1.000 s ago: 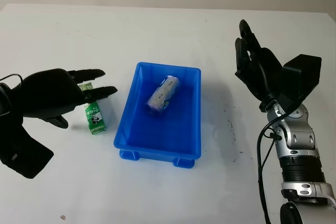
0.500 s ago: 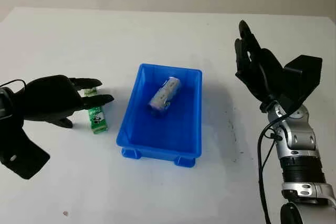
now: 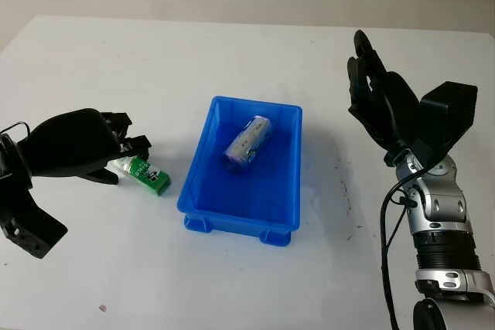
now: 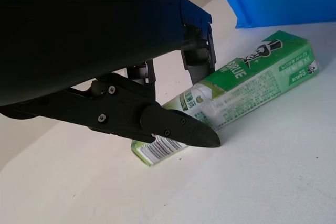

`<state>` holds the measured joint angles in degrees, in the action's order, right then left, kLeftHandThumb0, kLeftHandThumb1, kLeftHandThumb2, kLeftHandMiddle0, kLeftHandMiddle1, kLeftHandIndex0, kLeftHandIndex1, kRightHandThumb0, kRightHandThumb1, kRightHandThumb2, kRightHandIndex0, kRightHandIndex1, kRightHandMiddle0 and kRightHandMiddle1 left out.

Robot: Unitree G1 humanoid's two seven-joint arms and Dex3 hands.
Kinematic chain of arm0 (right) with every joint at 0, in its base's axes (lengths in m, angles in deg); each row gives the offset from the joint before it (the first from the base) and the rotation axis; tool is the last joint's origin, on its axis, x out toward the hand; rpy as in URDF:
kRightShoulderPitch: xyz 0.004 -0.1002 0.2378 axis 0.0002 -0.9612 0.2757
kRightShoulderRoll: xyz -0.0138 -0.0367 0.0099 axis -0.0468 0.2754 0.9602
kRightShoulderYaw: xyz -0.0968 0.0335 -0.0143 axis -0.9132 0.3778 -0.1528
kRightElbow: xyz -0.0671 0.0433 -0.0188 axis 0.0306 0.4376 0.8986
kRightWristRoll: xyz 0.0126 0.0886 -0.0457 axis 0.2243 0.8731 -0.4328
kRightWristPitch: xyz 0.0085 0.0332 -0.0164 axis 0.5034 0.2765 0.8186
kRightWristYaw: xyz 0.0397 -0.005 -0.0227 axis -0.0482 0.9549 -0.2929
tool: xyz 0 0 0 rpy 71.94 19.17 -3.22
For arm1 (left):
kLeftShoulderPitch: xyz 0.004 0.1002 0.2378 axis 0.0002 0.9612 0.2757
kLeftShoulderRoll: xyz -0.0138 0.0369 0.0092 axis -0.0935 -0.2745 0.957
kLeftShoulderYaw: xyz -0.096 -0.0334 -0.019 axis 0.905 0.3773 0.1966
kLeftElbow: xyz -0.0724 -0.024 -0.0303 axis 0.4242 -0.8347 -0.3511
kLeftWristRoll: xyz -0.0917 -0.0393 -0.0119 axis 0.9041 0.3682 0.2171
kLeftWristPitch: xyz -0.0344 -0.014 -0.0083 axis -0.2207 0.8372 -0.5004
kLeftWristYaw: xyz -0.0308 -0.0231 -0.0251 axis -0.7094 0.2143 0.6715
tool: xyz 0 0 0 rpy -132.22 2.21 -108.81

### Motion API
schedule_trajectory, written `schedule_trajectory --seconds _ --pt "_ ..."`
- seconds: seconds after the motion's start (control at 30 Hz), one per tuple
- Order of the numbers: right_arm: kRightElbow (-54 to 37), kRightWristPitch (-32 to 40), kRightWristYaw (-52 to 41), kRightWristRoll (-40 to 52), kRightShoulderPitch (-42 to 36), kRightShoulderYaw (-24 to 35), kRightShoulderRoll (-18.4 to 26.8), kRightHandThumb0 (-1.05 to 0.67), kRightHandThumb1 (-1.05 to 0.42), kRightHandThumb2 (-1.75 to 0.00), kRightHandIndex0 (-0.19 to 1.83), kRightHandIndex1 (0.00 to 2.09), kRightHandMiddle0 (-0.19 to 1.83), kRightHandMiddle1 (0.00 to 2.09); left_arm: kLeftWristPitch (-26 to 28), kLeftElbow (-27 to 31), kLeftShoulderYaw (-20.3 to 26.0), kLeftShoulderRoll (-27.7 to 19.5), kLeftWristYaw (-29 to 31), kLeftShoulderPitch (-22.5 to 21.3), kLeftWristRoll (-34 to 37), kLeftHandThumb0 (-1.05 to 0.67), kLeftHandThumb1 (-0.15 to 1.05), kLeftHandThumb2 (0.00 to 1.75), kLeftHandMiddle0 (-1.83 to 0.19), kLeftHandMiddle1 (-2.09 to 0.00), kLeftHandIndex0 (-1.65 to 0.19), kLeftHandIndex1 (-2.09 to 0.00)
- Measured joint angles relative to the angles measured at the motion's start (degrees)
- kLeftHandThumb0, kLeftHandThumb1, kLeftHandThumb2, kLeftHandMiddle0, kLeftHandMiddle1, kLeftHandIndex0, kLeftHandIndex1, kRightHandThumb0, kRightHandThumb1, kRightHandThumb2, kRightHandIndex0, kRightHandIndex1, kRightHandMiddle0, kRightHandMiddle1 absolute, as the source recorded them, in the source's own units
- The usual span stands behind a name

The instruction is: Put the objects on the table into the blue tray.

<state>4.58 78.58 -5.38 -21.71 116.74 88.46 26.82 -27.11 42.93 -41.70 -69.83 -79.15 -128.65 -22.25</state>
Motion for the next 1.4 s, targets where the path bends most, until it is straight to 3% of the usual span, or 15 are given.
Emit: schedule_trajectory --seconds 0.03,0.07,0.17,0.3,0.33,0.37,0.4,0.47,0.53,0.73,0.8,0.87,0.97,1.3,1.4 --pt "0.00 0.00 0.01 0.00 0.00 0.01 0.00 -0.74 -1.05 -0.75 -0.19 0.00 -0.19 0.00 0.34 0.08 -0.37 -0.03 -1.43 0.25 -0.26 -0.10 1.00 0.07 -0.44 -2.05 -0.33 -1.95" --pt "0.00 0.00 0.01 0.00 0.00 0.01 0.00 -0.74 -1.05 -0.75 -0.19 0.00 -0.19 0.00 0.77 0.20 -0.69 -0.03 -2.88 0.50 -0.71 -0.05 1.02 0.10 -0.55 -2.07 -0.43 -2.02" --pt "0.00 0.01 -0.31 0.13 0.00 0.00 0.00 -0.74 -1.05 -0.76 -0.19 0.00 -0.19 0.00 1.72 0.60 -1.64 -0.07 -5.52 0.67 -1.46 0.01 1.04 0.17 -0.72 -2.09 -0.64 -2.09" --pt "0.00 0.01 -0.41 0.15 0.02 0.00 0.00 -0.73 -1.05 -0.76 -0.19 0.00 -0.19 0.00 3.42 0.55 -2.62 -0.03 -8.53 0.92 -2.09 -0.02 1.02 0.10 -0.59 -2.09 -0.40 -2.09" --pt "0.00 0.01 -0.37 0.15 0.02 0.00 0.00 -0.74 -1.05 -0.75 -0.19 0.00 -0.19 0.00 3.59 0.40 -2.59 0.04 -8.08 1.15 -1.22 -0.06 1.00 0.08 -0.42 -2.09 -0.29 -2.02" --pt "0.01 0.01 -0.31 0.14 0.03 0.00 0.00 -0.74 -1.05 -0.75 -0.19 0.00 -0.19 0.00 3.30 0.04 -2.07 0.24 -5.94 1.48 1.02 -0.09 0.99 0.07 -0.32 -1.98 -0.25 -1.85" --pt "0.01 0.01 -0.25 0.15 0.05 0.00 0.00 -0.74 -1.05 -0.75 -0.19 0.00 -0.19 0.00 2.84 -0.25 -1.29 0.49 -3.16 1.96 3.84 -0.11 0.97 0.06 -0.29 -1.68 -0.27 -1.61" --pt "0.04 0.01 -0.16 0.17 0.12 0.00 -0.01 -0.74 -1.05 -0.74 -0.19 0.00 -0.19 0.00 2.25 -0.52 1.12 1.04 4.04 3.24 10.67 -0.15 0.95 0.05 -0.38 -1.23 -0.34 -1.34" --pt "0.05 0.01 -0.14 0.20 0.16 0.00 -0.01 -0.73 -1.05 -0.74 -0.19 0.00 -0.19 0.00 2.77 -0.11 3.47 1.78 9.58 4.57 16.33 -0.18 0.94 0.05 -0.40 -1.10 -0.36 -1.23" --pt "0.06 0.01 -0.42 0.29 0.19 -0.01 -0.02 -0.72 -1.05 -0.75 -0.19 0.00 -0.19 0.00 8.18 1.87 9.10 4.73 16.14 6.86 25.20 -0.21 0.90 0.05 -0.30 -1.95 -0.44 -1.20" --pt "0.06 0.01 -0.42 0.29 0.21 -0.04 -0.06 -0.72 -1.05 -0.75 -0.19 0.00 -0.19 0.00 9.95 2.84 10.38 6.66 16.72 7.12 27.21 -0.22 0.91 0.06 -0.29 -2.06 -0.45 -1.19" --pt "0.06 0.01 -0.51 0.30 0.22 -0.05 -0.09 -0.72 -1.05 -0.75 -0.19 0.00 -0.19 0.00 11.91 4.62 12.01 7.72 18.61 7.27 29.29 -0.21 0.93 0.06 -0.25 -2.09 -0.43 -1.17" --pt "0.06 0.01 -0.56 0.32 0.21 -0.02 -0.08 -0.71 -1.05 -0.75 -0.19 0.00 -0.19 0.00 13.87 7.11 15.23 7.79 21.64 7.29 32.87 -0.17 0.94 0.06 -0.33 -1.50 -0.44 -1.11" --pt "0.06 0.01 -0.67 0.42 0.20 -0.01 -0.14 -0.71 -1.05 -0.74 -0.19 0.00 -0.19 0.00 18.01 16.65 23.72 7.78 23.43 7.33 36.34 -0.21 0.96 0.05 -0.36 -1.37 -0.39 -1.12" --pt "0.05 0.02 -0.56 0.45 0.20 -0.02 -0.22 -0.71 -1.05 -0.74 -0.19 0.00 -0.19 0.00 20.54 20.87 26.05 7.77 23.69 7.62 36.34 -0.21 0.96 0.05 -0.35 -1.53 -0.41 -1.06"
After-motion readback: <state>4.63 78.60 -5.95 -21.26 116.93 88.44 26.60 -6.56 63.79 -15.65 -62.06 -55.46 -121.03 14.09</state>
